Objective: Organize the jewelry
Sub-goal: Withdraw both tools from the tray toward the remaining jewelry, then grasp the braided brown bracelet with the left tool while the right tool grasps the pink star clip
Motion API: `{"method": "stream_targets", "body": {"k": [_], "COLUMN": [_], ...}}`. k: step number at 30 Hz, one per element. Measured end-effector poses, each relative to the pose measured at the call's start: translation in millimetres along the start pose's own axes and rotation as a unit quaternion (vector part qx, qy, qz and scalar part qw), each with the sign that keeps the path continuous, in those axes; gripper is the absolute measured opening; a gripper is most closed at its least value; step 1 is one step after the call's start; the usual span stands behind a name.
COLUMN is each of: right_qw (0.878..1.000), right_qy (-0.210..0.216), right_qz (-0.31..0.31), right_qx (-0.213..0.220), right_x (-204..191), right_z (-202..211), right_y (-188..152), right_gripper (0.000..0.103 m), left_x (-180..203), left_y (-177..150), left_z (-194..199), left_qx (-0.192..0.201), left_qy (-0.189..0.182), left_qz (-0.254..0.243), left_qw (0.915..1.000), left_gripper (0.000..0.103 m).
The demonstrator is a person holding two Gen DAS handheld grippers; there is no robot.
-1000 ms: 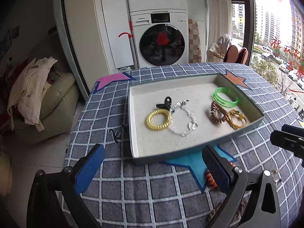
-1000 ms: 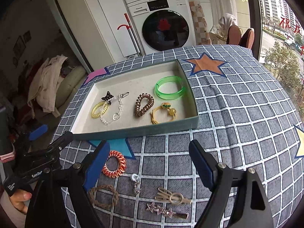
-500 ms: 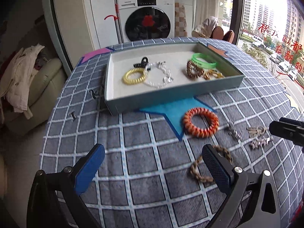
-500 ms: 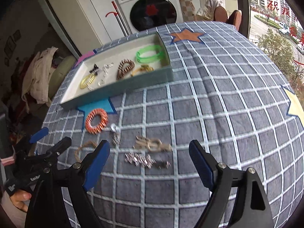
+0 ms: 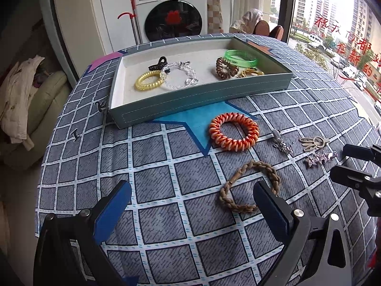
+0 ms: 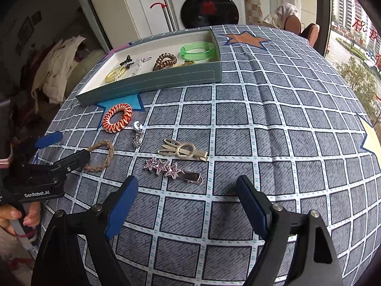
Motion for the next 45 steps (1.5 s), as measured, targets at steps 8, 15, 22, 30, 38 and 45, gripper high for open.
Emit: {"method": "stream_targets", "body": {"k": [8, 15, 22, 30, 38, 45], "right_qw": [0.998, 0.995, 0.99, 0.989, 0.992, 0.996], "right_qy": [0.006, -0.007, -0.028, -0.031, -0.039, -0.03], "right_qz": [0.056, 0.095, 0.137, 0.137, 0.106, 0.075], "right_qx": [-0.009, -0.018, -0.032, -0.049, -0.047, -0.033], "right_x": [-11, -22, -35, -42, -41, -36], "right_z": [-8, -9, -10, -12, -9, 1], "right_y": [5, 0, -6, -6, -10, -10], "right_gripper": [0.051, 0.035, 0.027, 0.011, 0.011, 0.011], "left_x": [5, 12, 20, 36, 51, 41], "left_y": [4, 2, 0, -2, -6, -9], "left_z": [-3, -10, -8, -5, 3, 8], "left_qx": [-0.001, -0.012, -0.009, -0.022, -0.024, -0.022], "left_qy": [-0.009, -0.018, -0.037, -0.076, -0.102, -0.124], "left_qz": [-0.016, -0.031, -0.046, -0.077, -0.102, -0.052], "left_qw": [0.9998, 0.9993, 0.9982, 0.9939, 0.9893, 0.9906], "left_gripper": [0.103, 0.103, 0.097, 0.087, 0.025, 0.025]}}
Point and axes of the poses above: each gripper's, at about its wrist camera, not at the fingertips, and z roughly against the way its jaws point, x to its right, y to its top, the point moved 8 cm from there along -z, roughly the way its jaws point, and after that the axes turned 2 degrees about y, right-handed, at the moved point
